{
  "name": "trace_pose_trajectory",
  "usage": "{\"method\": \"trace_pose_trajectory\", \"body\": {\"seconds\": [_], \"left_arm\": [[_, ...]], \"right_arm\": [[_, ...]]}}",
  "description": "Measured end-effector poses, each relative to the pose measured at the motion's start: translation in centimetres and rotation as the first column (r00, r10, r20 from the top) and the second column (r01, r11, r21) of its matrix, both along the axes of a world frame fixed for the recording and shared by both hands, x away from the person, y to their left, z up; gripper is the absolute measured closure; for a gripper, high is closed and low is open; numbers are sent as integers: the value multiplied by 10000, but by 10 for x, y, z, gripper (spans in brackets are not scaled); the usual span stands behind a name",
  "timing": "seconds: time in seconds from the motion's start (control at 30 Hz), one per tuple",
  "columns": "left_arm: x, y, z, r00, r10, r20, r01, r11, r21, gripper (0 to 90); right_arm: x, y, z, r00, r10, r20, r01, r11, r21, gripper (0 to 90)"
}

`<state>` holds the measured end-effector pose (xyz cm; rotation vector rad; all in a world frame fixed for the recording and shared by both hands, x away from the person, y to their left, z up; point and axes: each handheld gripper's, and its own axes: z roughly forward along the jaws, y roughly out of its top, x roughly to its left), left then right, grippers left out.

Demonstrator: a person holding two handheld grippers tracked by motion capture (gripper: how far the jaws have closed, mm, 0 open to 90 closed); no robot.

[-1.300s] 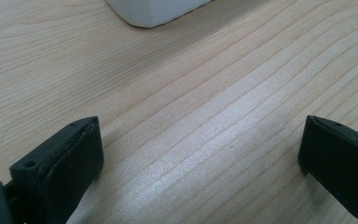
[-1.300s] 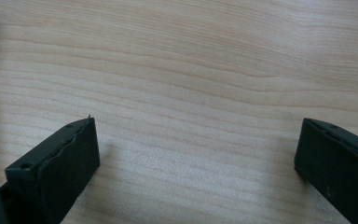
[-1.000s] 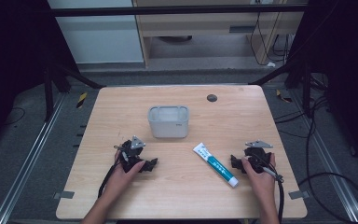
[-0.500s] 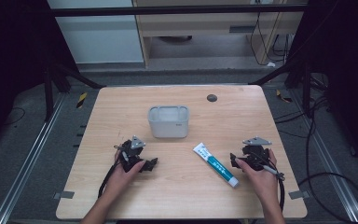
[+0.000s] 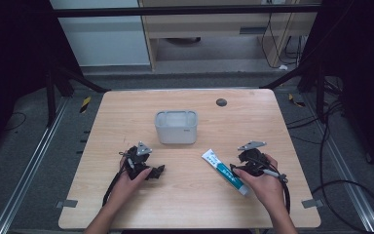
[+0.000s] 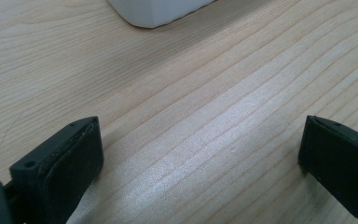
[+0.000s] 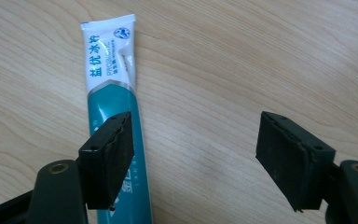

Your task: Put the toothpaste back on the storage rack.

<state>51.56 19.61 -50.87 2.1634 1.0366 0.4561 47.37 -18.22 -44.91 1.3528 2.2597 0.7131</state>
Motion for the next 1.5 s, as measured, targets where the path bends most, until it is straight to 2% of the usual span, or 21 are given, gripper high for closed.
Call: {"method": "trace_pose_trajectory", "body": {"seconds": [0.27, 0.47, 0.73, 1.1, 1.23, 1.33, 1.5], "left_arm": [[0, 0, 0, 10000, 0, 4, 0, 10000, 2, 0], [0, 0, 0, 10000, -1, 4, 1, 10000, -2, 0], [0, 0, 0, 10000, 0, 4, 0, 10000, 0, 0], [0, 0, 0, 10000, -6, 4, 6, 10000, -12, 0], [1, 0, 0, 10000, -6, 11, 6, 10000, -15, 0], [1, -1, 0, 10000, -11, 7, 11, 10000, -19, 0], [1, -1, 0, 10000, -8, 7, 8, 10000, -22, 0]], "right_arm": [[3, 11, 9, 9983, 447, -375, -460, 9984, -333, 328], [9, 22, 14, 9945, 774, -712, -818, 9948, -608, 398], [16, 33, 15, 9892, 1101, -972, -1156, 9919, -529, 466], [23, 47, 11, 9844, 1214, -1272, -1285, 9905, -498, 508], [25, 50, 10, 9824, 1259, -1378, -1340, 9896, -517, 523], [28, 52, 9, 9800, 1292, -1511, -1372, 9896, -438, 570], [31, 53, 7, 9775, 1310, -1654, -1402, 9891, -452, 572]]}}
